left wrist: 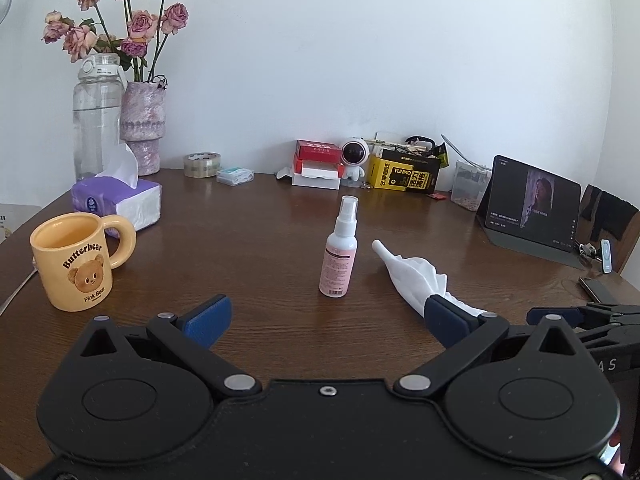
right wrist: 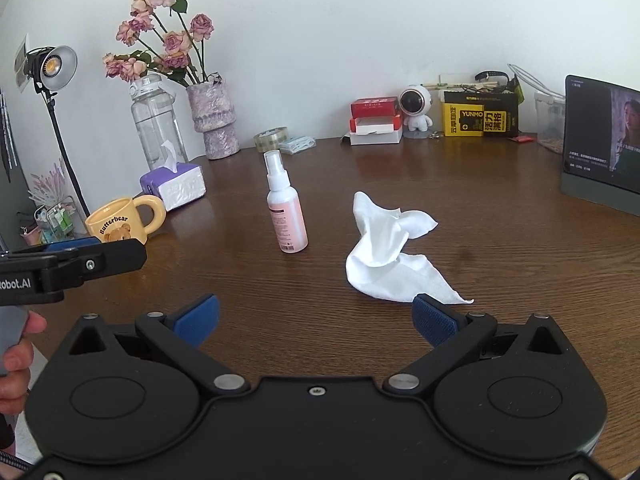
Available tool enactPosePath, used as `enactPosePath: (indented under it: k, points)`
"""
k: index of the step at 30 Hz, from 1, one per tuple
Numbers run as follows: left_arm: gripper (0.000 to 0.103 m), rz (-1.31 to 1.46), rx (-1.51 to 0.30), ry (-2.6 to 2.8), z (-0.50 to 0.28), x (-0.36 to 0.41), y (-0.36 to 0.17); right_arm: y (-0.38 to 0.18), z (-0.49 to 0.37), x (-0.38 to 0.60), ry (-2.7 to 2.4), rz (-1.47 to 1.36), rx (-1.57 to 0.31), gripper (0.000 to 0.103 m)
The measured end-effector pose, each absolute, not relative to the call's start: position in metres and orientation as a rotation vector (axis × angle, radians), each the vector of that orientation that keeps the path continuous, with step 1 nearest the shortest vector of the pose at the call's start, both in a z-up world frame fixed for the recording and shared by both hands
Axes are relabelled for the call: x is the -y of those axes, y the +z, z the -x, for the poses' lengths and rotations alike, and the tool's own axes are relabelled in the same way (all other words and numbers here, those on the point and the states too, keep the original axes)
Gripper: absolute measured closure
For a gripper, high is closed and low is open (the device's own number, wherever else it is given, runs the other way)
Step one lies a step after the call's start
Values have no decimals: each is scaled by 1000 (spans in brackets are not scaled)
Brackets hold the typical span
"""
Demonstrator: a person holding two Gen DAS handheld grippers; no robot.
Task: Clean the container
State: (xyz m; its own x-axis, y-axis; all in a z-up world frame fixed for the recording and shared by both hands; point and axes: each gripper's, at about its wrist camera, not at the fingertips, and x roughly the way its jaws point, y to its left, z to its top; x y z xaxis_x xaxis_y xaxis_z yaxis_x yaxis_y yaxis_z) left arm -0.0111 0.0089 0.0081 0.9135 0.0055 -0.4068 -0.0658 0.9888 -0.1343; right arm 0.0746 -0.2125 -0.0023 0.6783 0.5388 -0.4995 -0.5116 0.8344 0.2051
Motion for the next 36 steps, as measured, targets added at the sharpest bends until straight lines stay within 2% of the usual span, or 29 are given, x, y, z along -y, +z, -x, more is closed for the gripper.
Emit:
enactPosePath:
  k: [36]
  points:
    - [0, 146, -425, 23, 15, 3, -2, -10, -59, 219, 543, -55, -545, 0]
